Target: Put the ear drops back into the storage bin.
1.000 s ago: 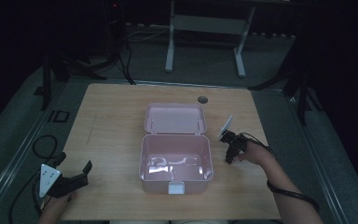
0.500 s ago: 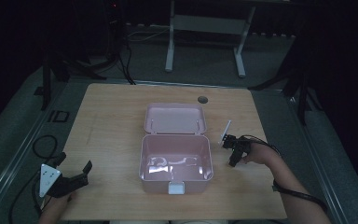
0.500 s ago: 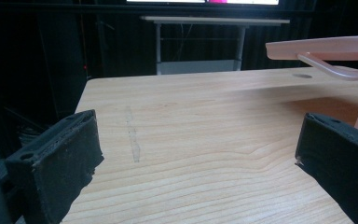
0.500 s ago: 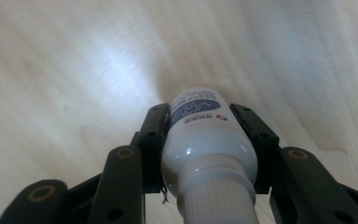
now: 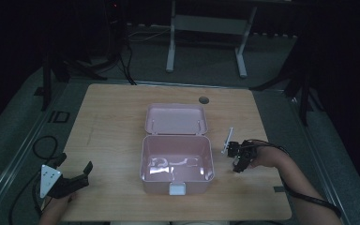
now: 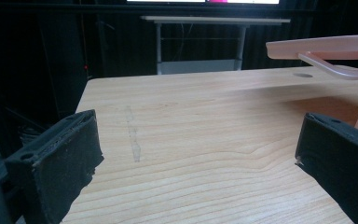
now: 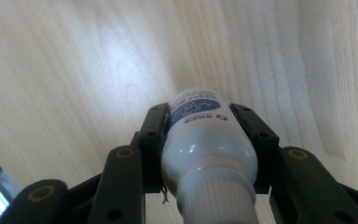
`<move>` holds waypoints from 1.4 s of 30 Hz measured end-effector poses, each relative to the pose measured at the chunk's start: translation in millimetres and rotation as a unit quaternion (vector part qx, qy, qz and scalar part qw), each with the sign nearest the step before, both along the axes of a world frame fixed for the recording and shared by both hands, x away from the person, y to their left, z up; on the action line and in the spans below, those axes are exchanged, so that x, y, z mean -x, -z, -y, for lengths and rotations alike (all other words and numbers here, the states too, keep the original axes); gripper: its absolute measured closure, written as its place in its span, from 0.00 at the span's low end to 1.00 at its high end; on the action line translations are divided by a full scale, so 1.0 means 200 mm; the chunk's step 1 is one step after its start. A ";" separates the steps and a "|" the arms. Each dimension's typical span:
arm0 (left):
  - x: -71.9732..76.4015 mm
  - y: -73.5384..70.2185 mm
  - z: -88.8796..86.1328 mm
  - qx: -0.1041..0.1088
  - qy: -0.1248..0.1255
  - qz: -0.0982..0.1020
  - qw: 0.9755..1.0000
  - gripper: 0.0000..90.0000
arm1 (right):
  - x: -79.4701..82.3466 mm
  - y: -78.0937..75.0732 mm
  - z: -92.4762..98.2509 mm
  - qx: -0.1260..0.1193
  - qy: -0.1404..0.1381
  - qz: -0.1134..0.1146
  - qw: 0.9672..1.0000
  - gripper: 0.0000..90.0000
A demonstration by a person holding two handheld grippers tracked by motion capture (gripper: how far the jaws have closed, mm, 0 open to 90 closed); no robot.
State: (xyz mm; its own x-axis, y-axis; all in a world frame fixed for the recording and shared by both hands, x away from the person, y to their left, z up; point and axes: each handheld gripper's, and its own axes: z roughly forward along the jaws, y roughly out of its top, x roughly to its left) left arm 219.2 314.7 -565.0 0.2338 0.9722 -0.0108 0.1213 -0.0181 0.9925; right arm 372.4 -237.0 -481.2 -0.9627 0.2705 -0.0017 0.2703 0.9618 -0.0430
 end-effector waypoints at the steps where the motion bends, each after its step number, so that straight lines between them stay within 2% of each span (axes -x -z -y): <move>1: 0.00 0.00 0.00 0.000 0.000 0.000 1.000 0.00 | 0.01 0.00 0.00 0.004 -0.011 -0.006 1.000 0.66; 3: 0.00 0.00 0.00 0.000 0.001 0.000 1.000 0.00 | 0.03 0.00 0.01 0.007 -0.030 -0.008 0.999 0.66; 5: 0.00 0.00 0.00 0.000 0.001 0.000 1.000 0.00 | 0.04 0.00 0.01 0.005 -0.035 -0.010 0.999 0.66; 6: 0.00 0.00 0.00 0.000 0.000 0.000 1.000 0.00 | 0.06 -0.01 0.01 0.002 -0.057 -0.006 0.998 0.66; 8: 0.00 0.00 0.00 0.000 0.000 0.000 1.000 0.00 | 0.08 -0.01 0.01 0.006 -0.075 -0.003 0.997 0.66; 9: 0.00 0.00 0.00 0.000 0.000 0.000 1.000 0.00 | 0.08 -0.01 0.01 0.006 -0.075 -0.003 0.997 0.66; 11: 0.00 0.00 0.00 0.000 0.000 0.000 1.000 0.00 | 0.10 -0.01 0.00 0.011 -0.098 -0.001 0.995 0.66; 12: 0.00 0.00 0.00 -0.001 0.000 0.000 1.000 0.00 | 0.12 -0.01 -0.01 0.018 -0.120 0.011 0.993 0.66; 14: 0.00 0.00 0.00 -0.001 0.000 0.000 1.000 0.00 | 0.13 -0.01 -0.01 0.017 -0.122 0.011 0.992 0.66; 15: 0.00 0.00 0.00 -0.001 0.000 0.000 1.000 0.00 | 0.14 -0.02 -0.02 0.022 -0.137 0.020 0.990 0.66; 18: 0.00 0.00 0.00 -0.001 0.000 0.000 1.000 0.00 | 0.15 -0.03 -0.03 0.025 -0.144 0.020 0.989 0.66; 20: 0.00 0.00 0.00 -0.001 0.000 0.000 1.000 0.00 | 0.17 -0.03 -0.04 0.032 -0.160 0.018 0.986 0.66; 32: 0.00 0.00 0.00 -0.001 0.000 0.000 1.000 0.00 | 0.20 -0.12 -0.08 0.022 -0.167 0.007 0.986 0.66; 42: 0.00 0.00 0.00 -0.001 -0.001 0.000 1.000 0.00 | 0.23 -0.26 -0.10 0.021 -0.161 0.007 0.987 0.66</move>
State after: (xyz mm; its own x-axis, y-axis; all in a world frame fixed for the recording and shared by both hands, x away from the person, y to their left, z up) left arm 219.3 314.5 -564.9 0.2325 0.9725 -0.0085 0.1220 -0.0205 0.9923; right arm 327.1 -216.1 -429.2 -0.9986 -0.0493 -0.0195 -0.0475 0.9954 -0.0827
